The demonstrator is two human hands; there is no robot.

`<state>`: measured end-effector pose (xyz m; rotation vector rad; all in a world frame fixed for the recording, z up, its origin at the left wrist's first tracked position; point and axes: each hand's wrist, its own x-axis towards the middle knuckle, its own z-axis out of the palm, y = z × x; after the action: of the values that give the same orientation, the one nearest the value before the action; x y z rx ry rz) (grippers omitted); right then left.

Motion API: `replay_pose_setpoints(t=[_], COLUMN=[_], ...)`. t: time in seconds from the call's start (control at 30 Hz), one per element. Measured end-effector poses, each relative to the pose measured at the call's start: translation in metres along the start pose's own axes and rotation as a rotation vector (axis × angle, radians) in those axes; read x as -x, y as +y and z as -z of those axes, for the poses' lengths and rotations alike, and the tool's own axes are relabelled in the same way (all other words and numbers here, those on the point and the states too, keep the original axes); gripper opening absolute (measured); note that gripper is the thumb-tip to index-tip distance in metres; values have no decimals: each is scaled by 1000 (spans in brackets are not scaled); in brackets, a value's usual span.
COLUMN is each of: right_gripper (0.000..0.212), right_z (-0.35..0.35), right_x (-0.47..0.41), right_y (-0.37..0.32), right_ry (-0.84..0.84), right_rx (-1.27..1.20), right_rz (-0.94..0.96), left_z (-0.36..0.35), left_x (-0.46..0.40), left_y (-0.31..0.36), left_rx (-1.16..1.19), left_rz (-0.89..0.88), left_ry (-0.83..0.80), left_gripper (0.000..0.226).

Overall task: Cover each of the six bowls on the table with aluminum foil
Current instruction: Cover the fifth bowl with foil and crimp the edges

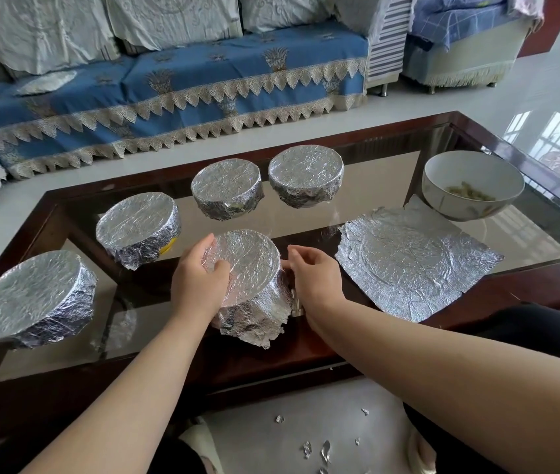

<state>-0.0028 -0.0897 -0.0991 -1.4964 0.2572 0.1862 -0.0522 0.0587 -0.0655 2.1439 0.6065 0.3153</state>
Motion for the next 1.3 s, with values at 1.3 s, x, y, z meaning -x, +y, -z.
replay_pose_setpoints(t=[1.3], right_gripper=[24], right_z=[5], right_x=[-2], right_y=[-8], right_ry=[-61], right_rx=[216], right_rz=[254], left_z=[-2], left_x=[20], left_y=[14], left_rx=[176], left_rz=[147], left_ry=[-92], left_gripper=[80])
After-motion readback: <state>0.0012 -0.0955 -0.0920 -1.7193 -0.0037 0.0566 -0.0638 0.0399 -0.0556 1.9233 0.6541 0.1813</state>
